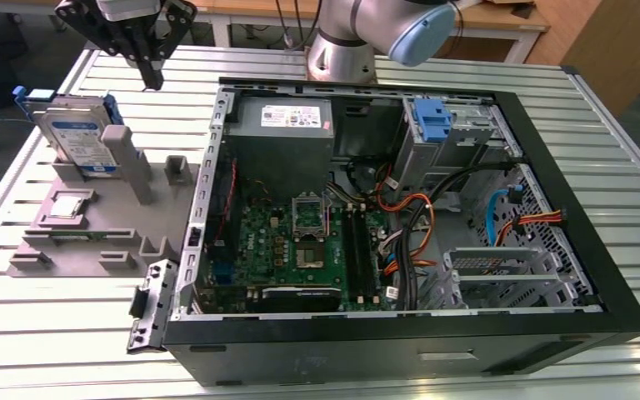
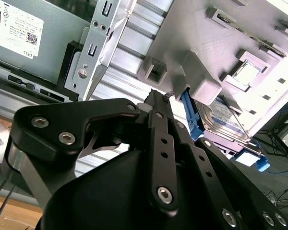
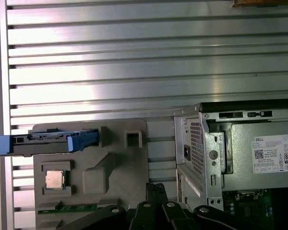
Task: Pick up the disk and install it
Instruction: 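Reach for the disk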
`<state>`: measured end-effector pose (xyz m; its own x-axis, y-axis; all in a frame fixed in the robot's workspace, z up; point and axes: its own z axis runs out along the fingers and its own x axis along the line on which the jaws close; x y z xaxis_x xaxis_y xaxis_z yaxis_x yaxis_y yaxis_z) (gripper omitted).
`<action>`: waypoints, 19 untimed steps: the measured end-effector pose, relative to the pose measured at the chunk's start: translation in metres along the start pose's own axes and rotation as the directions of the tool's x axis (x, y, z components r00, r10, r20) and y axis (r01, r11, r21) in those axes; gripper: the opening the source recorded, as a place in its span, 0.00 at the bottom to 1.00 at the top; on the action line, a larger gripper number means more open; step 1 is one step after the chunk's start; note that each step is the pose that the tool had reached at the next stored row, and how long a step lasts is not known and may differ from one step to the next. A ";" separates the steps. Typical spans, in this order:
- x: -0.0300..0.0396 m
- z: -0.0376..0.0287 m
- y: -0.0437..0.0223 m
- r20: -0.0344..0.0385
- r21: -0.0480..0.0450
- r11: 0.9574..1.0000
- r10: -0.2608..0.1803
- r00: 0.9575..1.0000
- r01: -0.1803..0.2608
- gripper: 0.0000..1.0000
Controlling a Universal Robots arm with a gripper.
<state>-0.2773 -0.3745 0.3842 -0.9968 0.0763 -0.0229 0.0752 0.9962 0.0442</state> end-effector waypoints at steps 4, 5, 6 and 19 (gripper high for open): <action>0.0001 0.0000 0.0000 0.000 0.000 1.000 0.000 1.000 0.000 0.10; 0.0002 0.0000 0.0000 0.000 0.000 1.000 0.000 1.000 0.000 0.10; 0.0002 0.0000 0.0000 0.000 0.000 1.000 0.000 1.000 0.000 0.10; 0.0036 -0.0001 -0.0003 0.000 0.000 1.000 0.000 1.000 0.000 0.10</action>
<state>-0.2809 -0.3745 0.3842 -0.9968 0.0762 -0.0229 0.0752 0.9962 0.0442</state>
